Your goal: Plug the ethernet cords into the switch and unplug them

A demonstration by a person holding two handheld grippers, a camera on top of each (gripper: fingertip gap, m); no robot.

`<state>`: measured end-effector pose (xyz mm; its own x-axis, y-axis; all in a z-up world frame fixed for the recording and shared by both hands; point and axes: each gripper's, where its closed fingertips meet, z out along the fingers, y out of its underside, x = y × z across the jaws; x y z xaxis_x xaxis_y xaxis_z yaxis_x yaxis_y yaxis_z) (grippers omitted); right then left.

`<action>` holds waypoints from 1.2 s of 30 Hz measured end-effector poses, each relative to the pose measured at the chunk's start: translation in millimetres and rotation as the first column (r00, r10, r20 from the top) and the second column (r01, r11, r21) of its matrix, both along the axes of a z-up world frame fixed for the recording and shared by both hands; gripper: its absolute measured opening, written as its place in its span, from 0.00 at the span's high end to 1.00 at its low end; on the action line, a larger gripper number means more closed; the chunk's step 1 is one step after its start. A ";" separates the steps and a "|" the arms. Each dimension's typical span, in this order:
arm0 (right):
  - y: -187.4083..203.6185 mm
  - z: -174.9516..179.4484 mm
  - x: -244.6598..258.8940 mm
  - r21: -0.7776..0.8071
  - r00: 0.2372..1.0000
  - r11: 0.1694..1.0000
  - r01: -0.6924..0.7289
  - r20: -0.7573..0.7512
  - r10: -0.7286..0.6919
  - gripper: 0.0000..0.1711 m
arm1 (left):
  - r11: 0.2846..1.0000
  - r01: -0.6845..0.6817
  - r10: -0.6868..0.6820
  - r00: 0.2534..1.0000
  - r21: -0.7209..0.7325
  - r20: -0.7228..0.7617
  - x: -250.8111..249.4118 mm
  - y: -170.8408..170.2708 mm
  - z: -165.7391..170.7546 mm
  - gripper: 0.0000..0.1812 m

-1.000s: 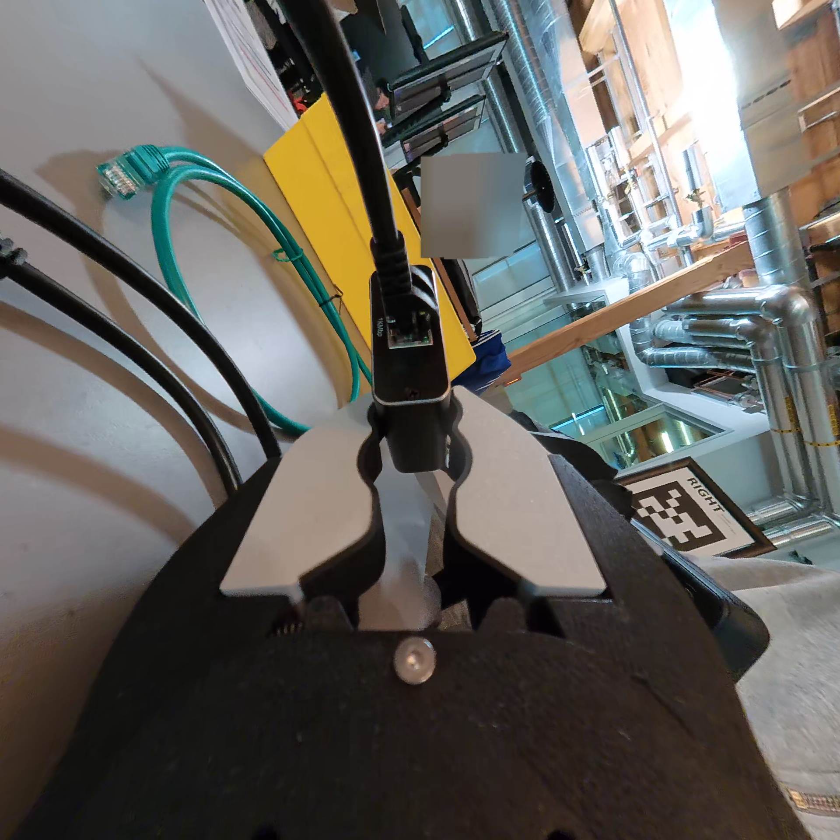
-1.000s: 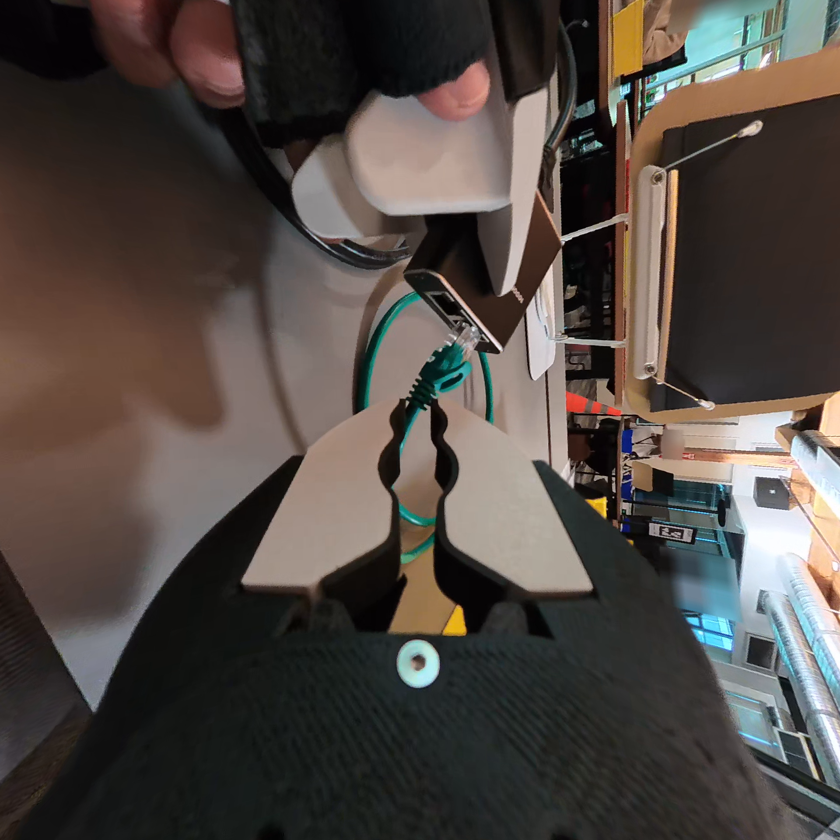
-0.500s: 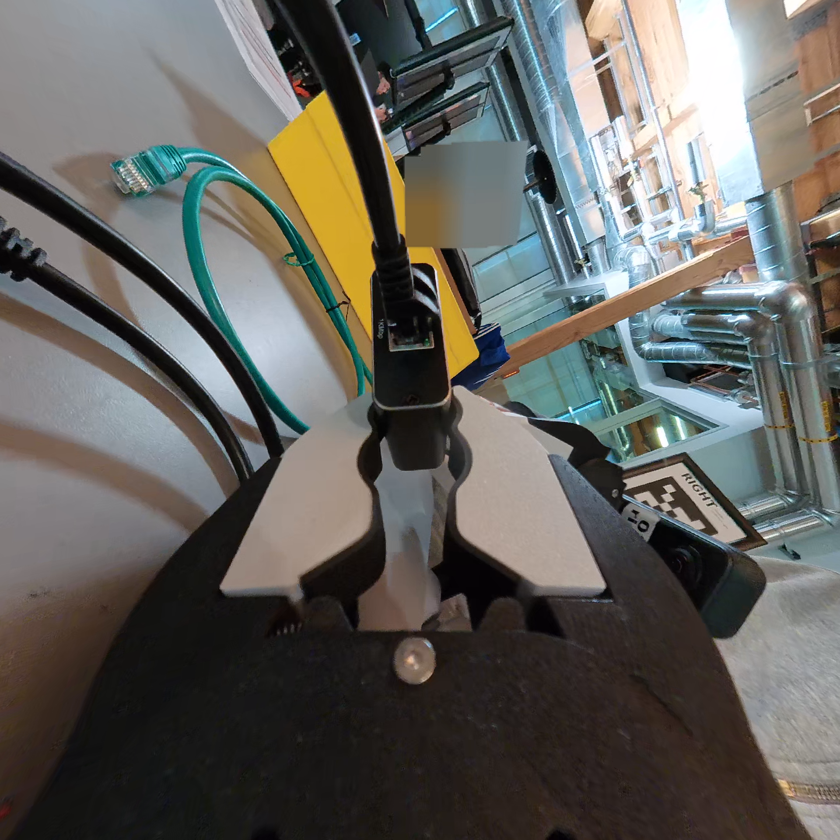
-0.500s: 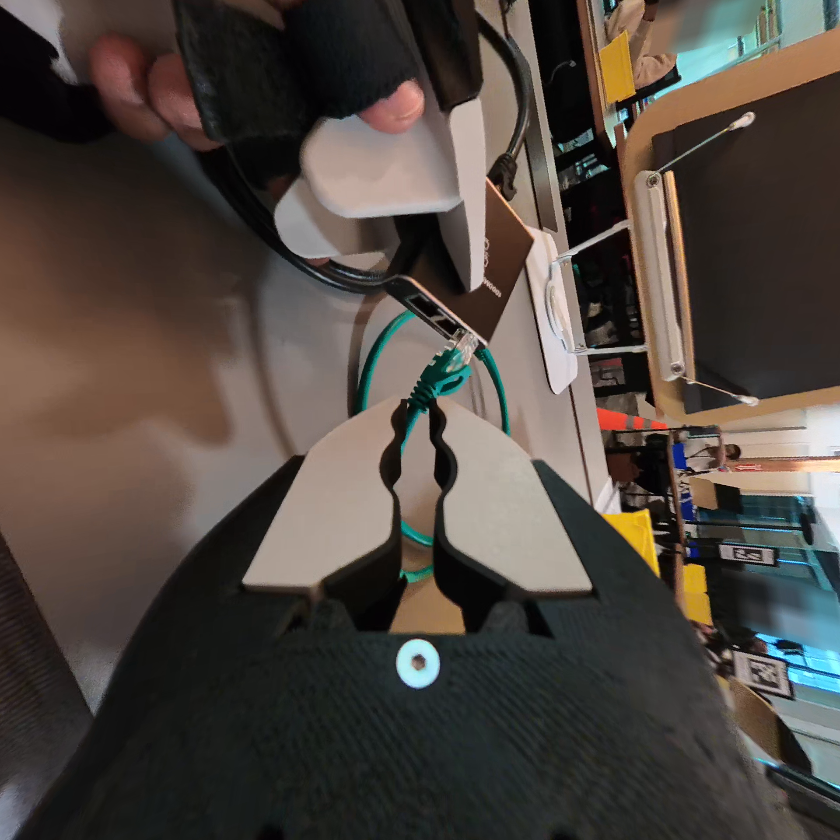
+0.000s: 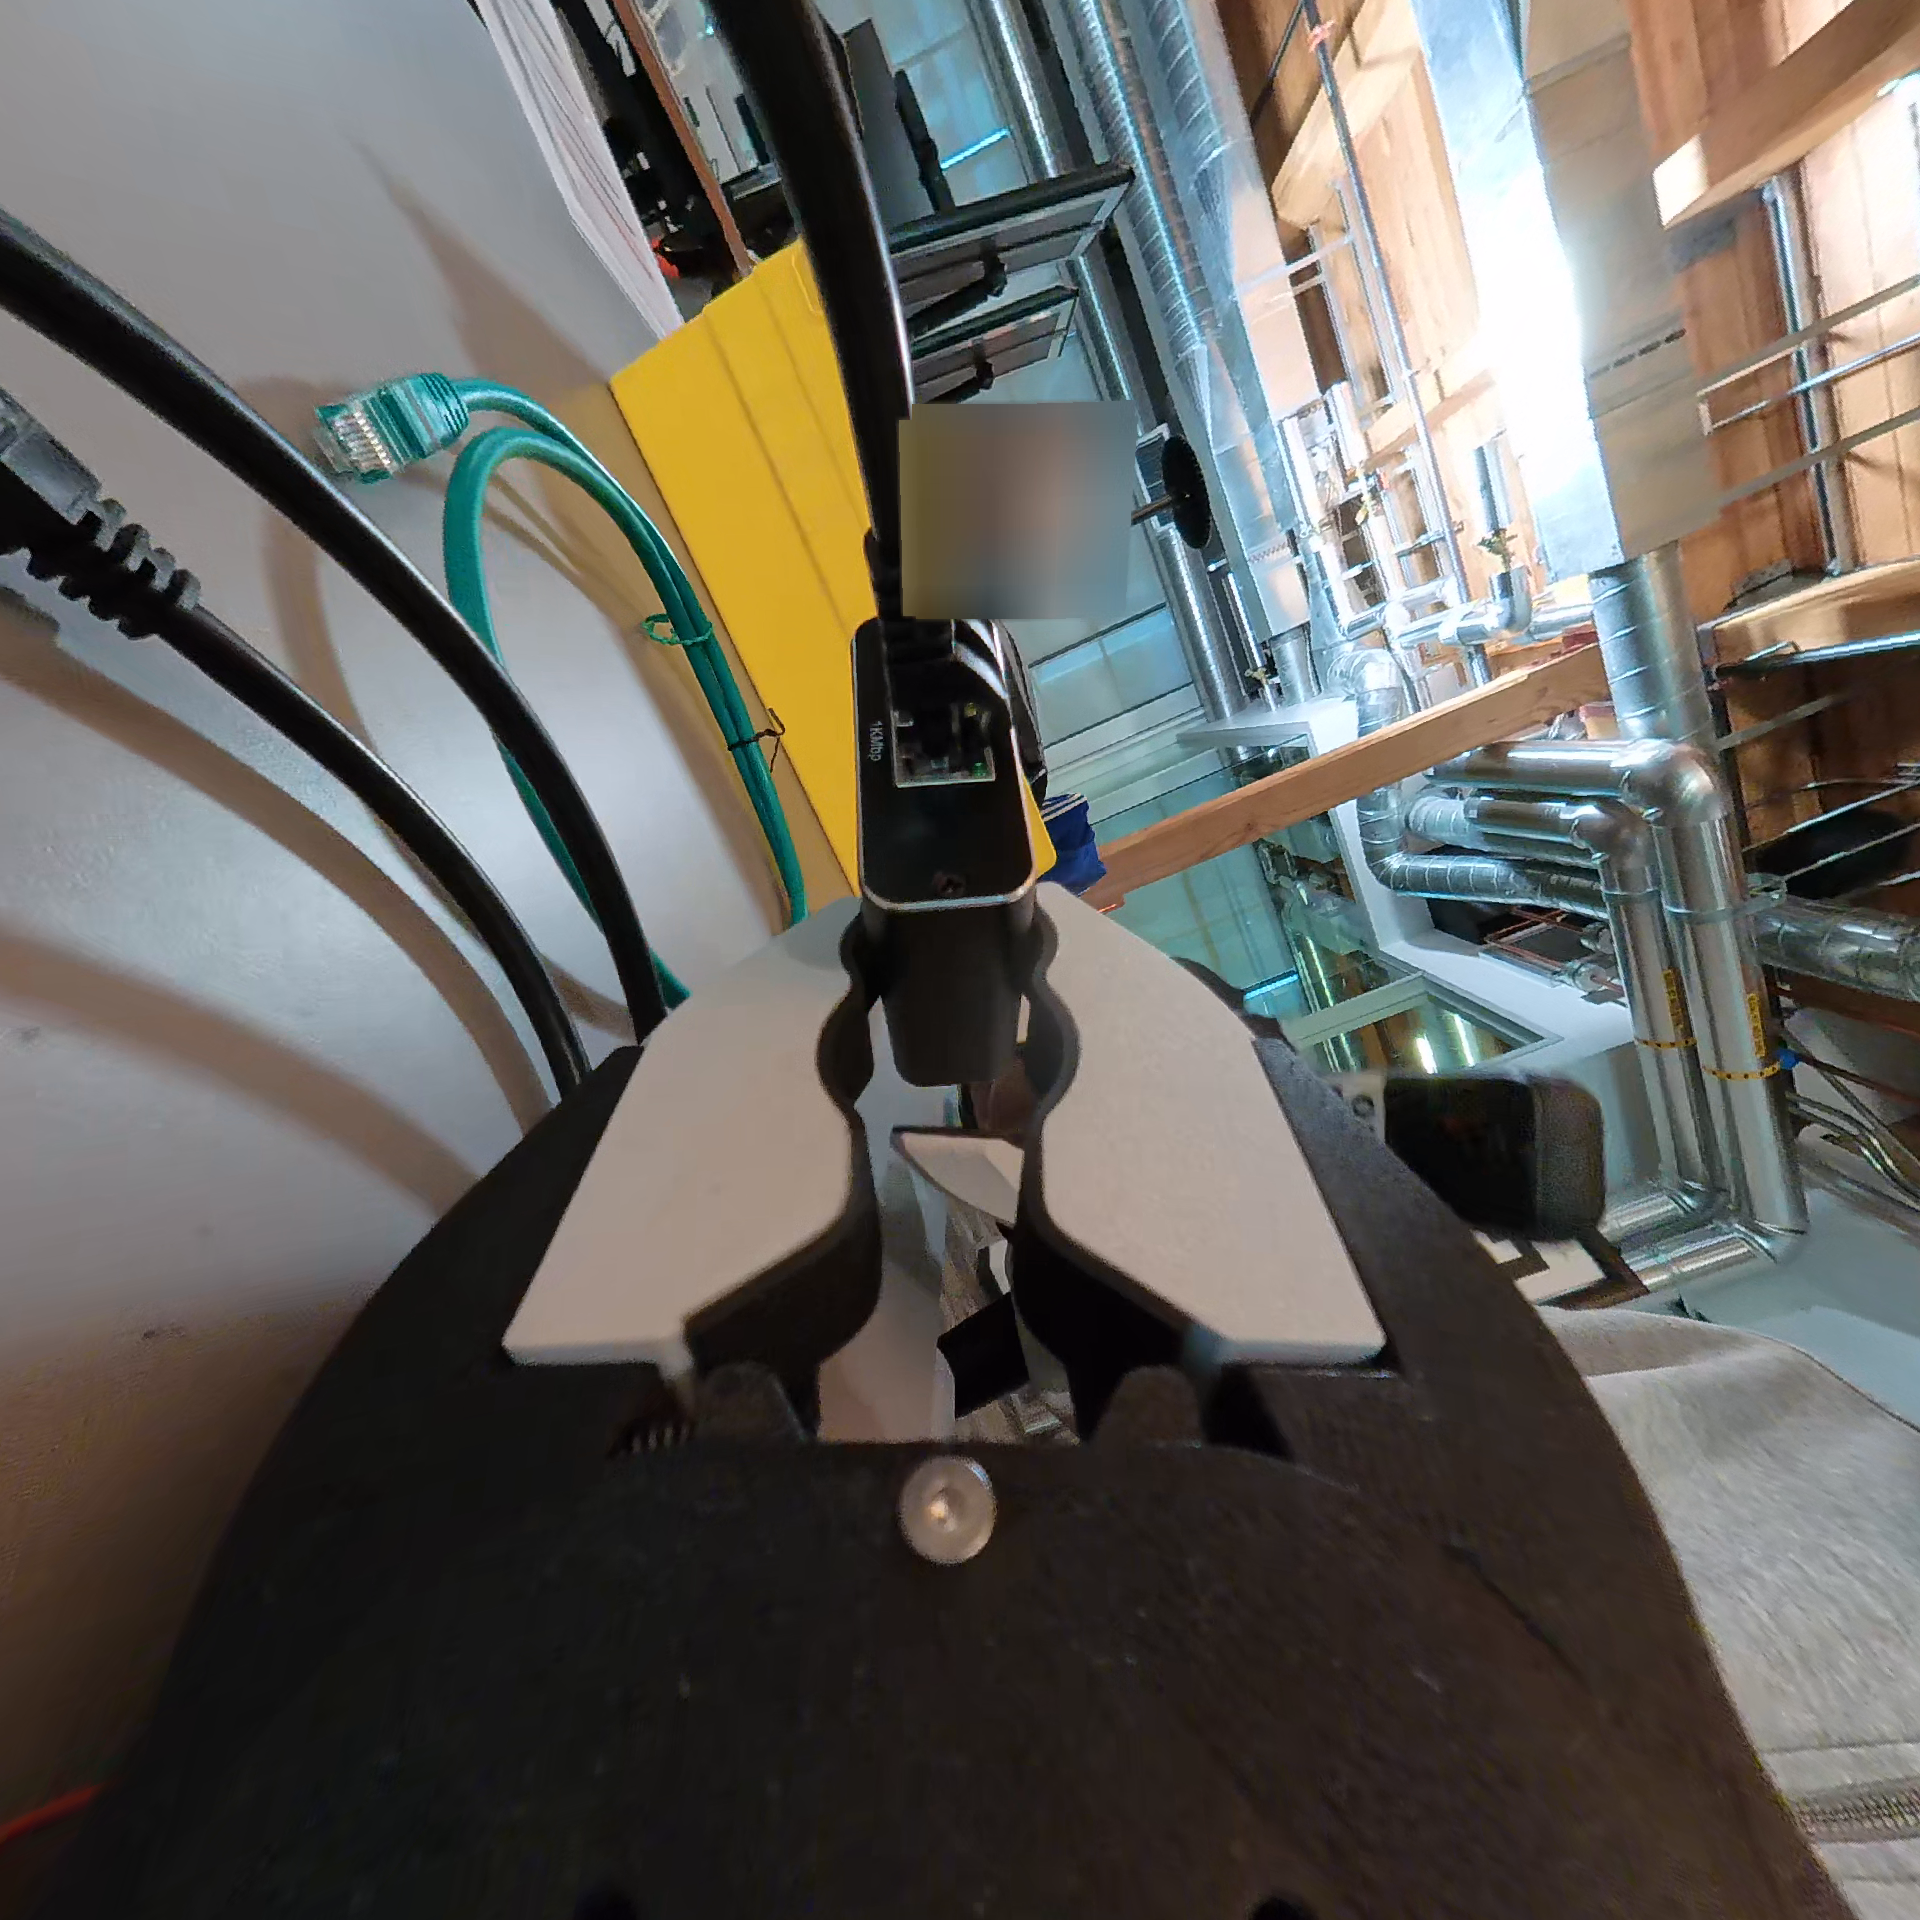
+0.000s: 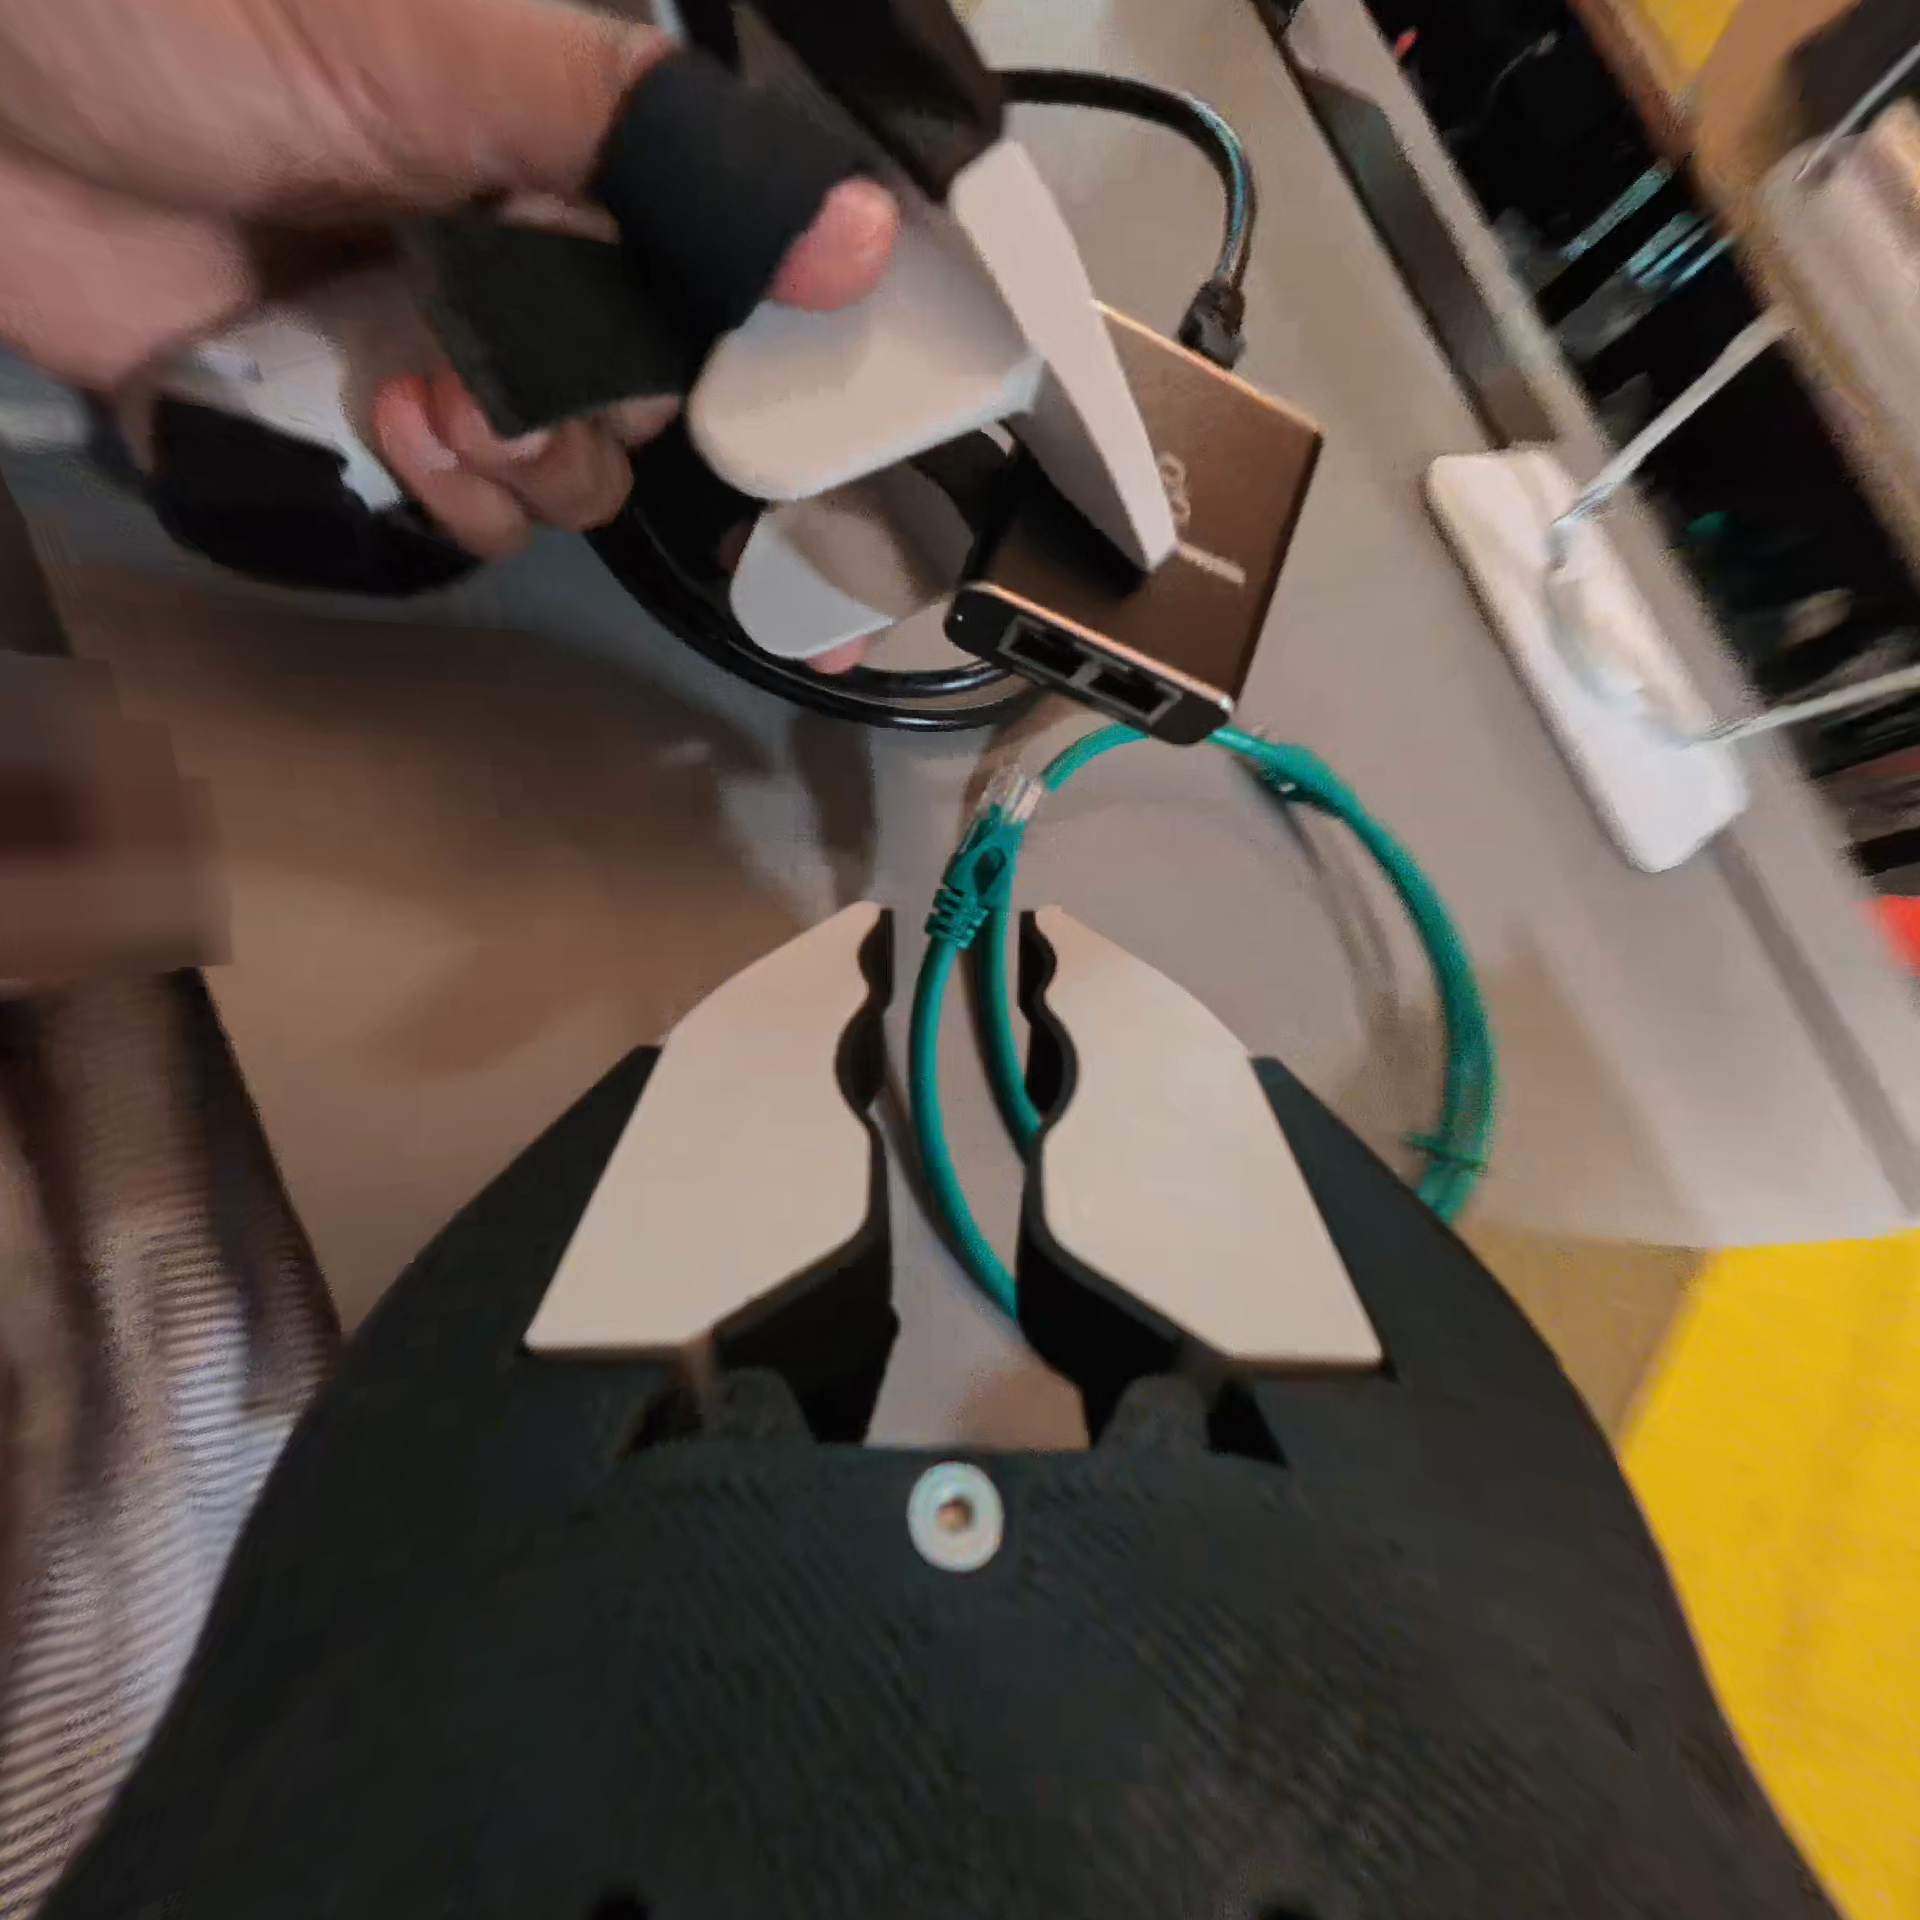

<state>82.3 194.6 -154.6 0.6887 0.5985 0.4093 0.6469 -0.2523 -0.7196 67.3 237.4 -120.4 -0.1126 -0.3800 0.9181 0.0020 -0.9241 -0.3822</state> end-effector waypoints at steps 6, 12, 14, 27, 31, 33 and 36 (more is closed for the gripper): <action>4.1 -3.8 14.0 -0.220 0.927 0.975 0.032 -0.358 -0.111 0.80 | 1.000 -0.004 0.004 1.000 -0.003 0.000 -0.3 1.9 -0.8 0.87; 8.4 -13.8 6.0 -0.273 0.914 0.962 0.030 -0.382 -0.136 0.82 | 1.000 0.004 -0.004 1.000 -0.009 0.000 0.0 1.8 -1.8 0.86; 12.7 -25.2 4.6 -0.308 0.935 0.950 0.057 -0.316 -0.159 0.83 | 1.000 0.008 -0.008 1.000 -0.010 -0.001 0.3 1.5 -2.2 0.86; 9.1 -12.5 8.0 -0.267 0.921 0.963 0.036 -0.366 -0.136 0.94 | 0.997 0.036 -0.033 0.998 0.065 -0.054 5.6 -7.4 -6.1 0.86; 6.9 -14.2 10.1 -0.272 0.930 0.962 0.036 -0.344 -0.132 0.94 | 0.994 0.046 -0.039 0.996 0.095 -0.076 7.7 -10.6 -7.7 0.86; 5.6 -14.7 9.2 -0.270 0.935 0.962 0.032 -0.331 -0.124 0.94 | 0.993 0.052 -0.042 0.995 0.109 -0.089 8.8 -12.2 -8.9 0.86; 3.9 -16.0 8.8 -0.261 0.949 0.965 0.036 -0.295 -0.115 0.94 | 0.989 0.054 -0.039 0.993 0.135 -0.110 10.4 -13.7 -10.6 0.86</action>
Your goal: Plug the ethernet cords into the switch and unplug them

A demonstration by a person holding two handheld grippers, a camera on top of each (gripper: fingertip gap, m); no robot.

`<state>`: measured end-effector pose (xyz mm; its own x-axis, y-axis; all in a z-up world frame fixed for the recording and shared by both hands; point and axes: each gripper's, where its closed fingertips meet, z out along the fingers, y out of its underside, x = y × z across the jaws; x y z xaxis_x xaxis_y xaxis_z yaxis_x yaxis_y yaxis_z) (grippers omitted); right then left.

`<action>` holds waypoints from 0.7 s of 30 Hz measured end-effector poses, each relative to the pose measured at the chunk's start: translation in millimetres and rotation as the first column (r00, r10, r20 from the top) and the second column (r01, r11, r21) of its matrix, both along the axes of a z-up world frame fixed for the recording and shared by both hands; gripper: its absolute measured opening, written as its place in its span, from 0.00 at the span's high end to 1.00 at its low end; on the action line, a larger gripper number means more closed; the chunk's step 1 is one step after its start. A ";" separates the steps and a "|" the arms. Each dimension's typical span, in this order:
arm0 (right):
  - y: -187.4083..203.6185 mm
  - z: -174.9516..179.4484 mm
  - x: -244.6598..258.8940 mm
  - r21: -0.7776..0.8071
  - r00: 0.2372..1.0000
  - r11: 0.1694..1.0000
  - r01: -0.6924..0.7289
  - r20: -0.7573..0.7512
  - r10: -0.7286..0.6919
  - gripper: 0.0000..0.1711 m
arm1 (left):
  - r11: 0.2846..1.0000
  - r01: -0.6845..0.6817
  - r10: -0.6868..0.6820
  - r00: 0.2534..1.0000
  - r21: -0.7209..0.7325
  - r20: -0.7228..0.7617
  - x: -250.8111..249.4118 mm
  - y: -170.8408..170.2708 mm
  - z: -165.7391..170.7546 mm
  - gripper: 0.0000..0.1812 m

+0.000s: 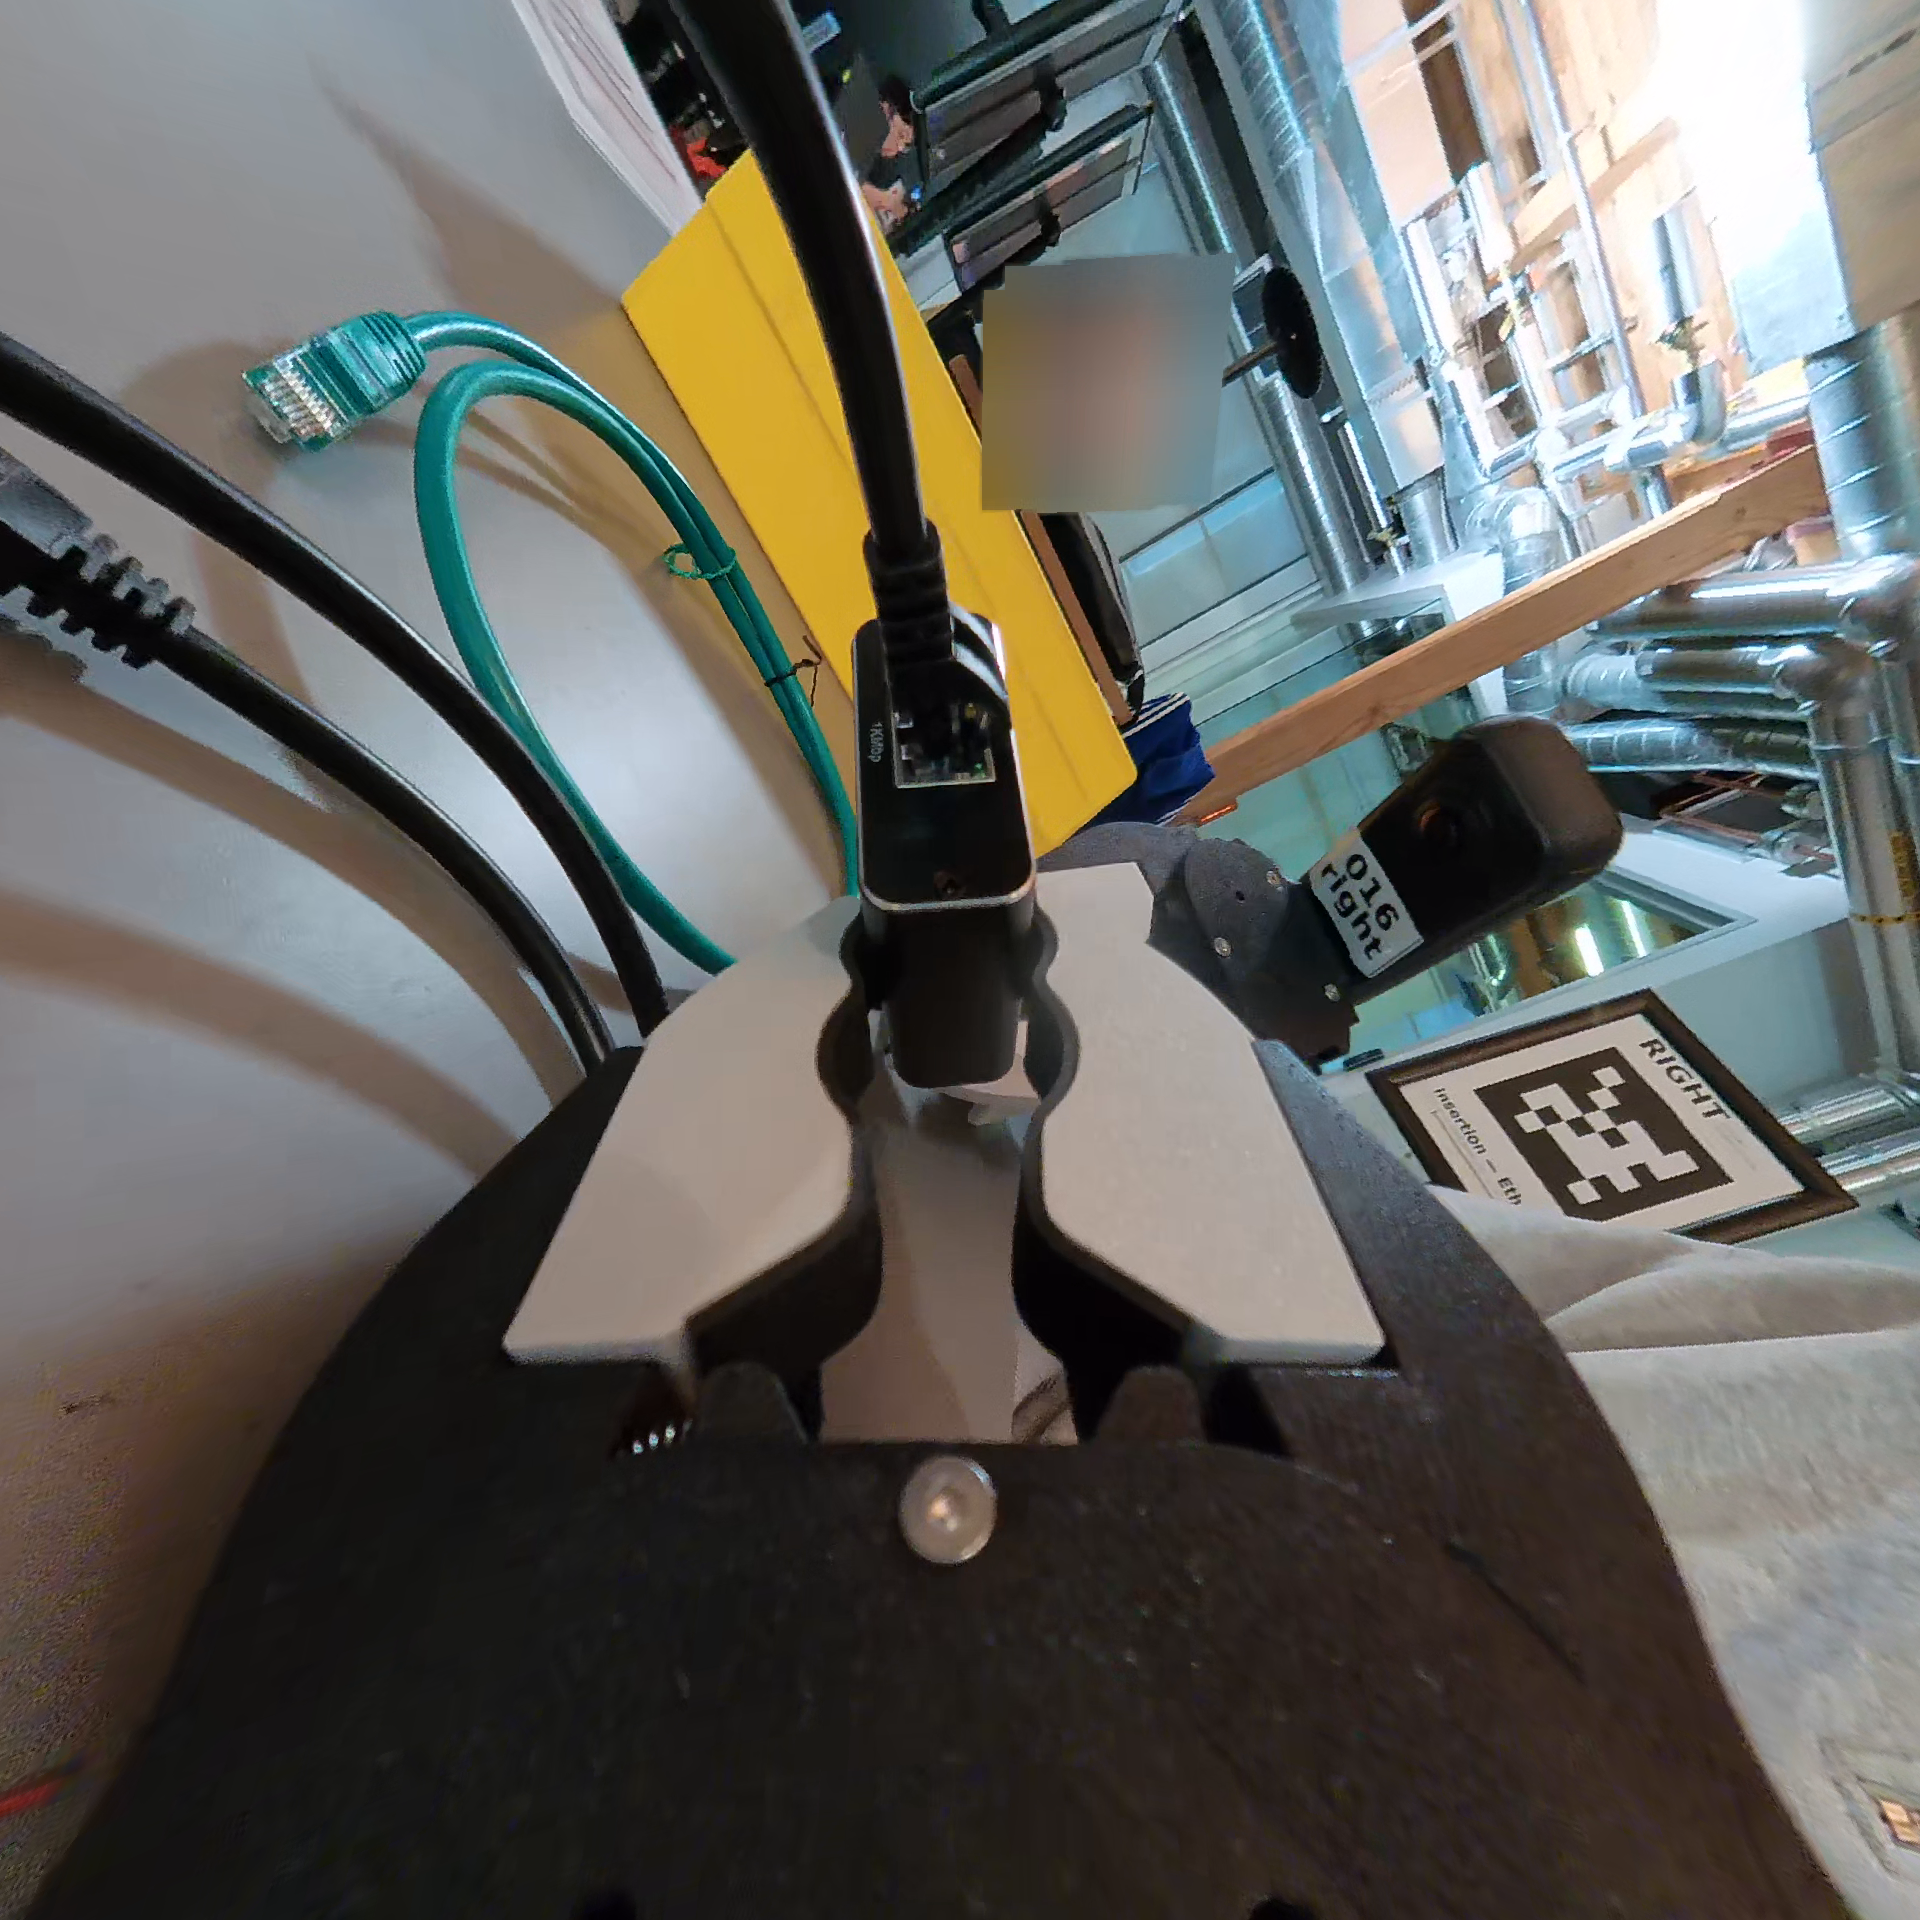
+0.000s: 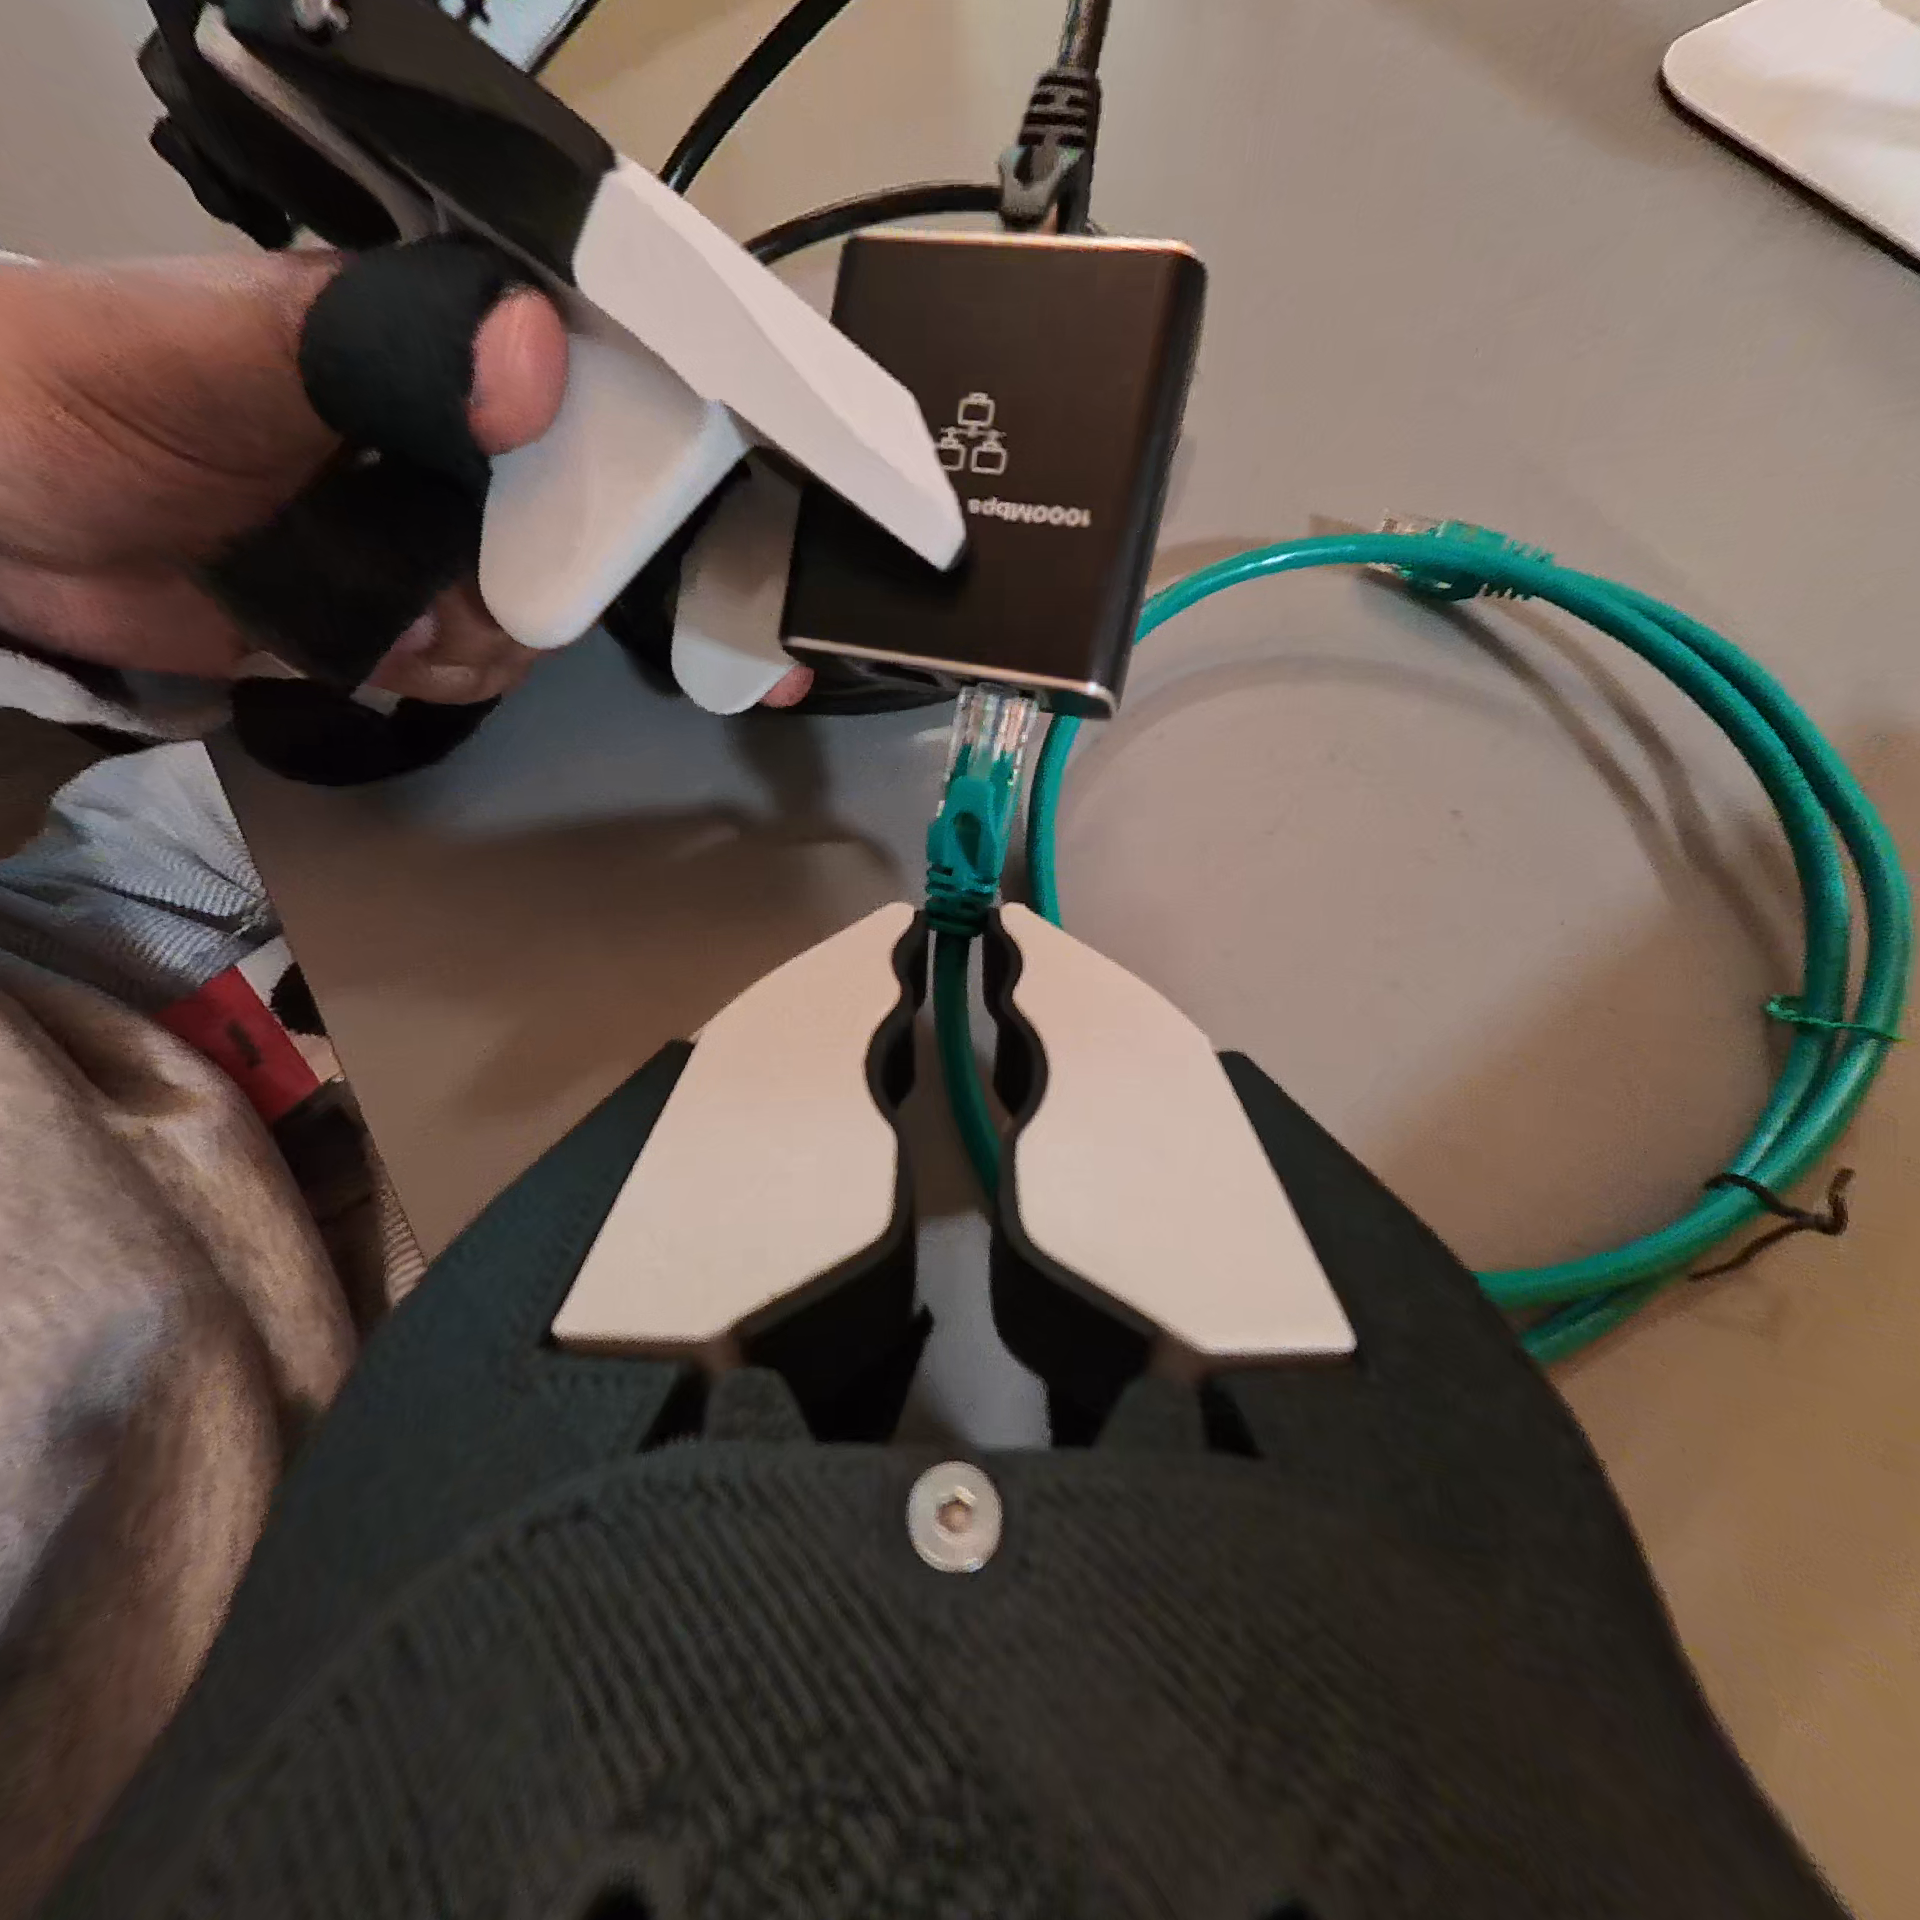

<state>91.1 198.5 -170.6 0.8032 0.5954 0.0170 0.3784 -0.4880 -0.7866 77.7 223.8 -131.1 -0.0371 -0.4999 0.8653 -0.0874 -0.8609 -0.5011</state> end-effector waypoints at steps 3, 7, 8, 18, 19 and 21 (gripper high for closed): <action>-0.9 -2.2 1.3 0.002 0.999 1.000 0.000 0.037 0.000 0.94 | 1.000 0.001 0.000 1.000 0.028 -0.022 1.5 -1.7 -1.8 0.86; -1.1 -4.4 4.9 0.001 0.997 1.000 0.009 0.074 -0.009 0.94 | 0.998 0.003 0.001 0.998 0.070 -0.058 3.5 -3.9 -4.8 0.86; -1.1 -5.0 5.8 0.001 0.996 1.000 0.013 0.087 -0.013 0.94 | 0.996 0.012 -0.006 0.997 0.086 -0.071 4.6 -5.8 -5.9 0.86; -1.1 -0.5 4.7 0.030 0.996 1.000 -0.003 0.085 0.000 0.94 | 0.993 0.032 -0.022 0.996 0.117 -0.081 5.7 -9.5 -6.0 0.86; -1.0 0.8 4.5 0.034 0.997 0.999 -0.005 0.072 0.002 0.94 | 0.993 0.033 -0.025 0.997 0.110 -0.075 5.4 -9.1 -5.5 0.86; -1.2 3.3 3.2 0.038 0.999 0.999 -0.010 0.048 0.008 0.94 | 0.995 0.041 -0.036 0.998 0.092 -0.056 4.6 -8.6 -3.6 0.86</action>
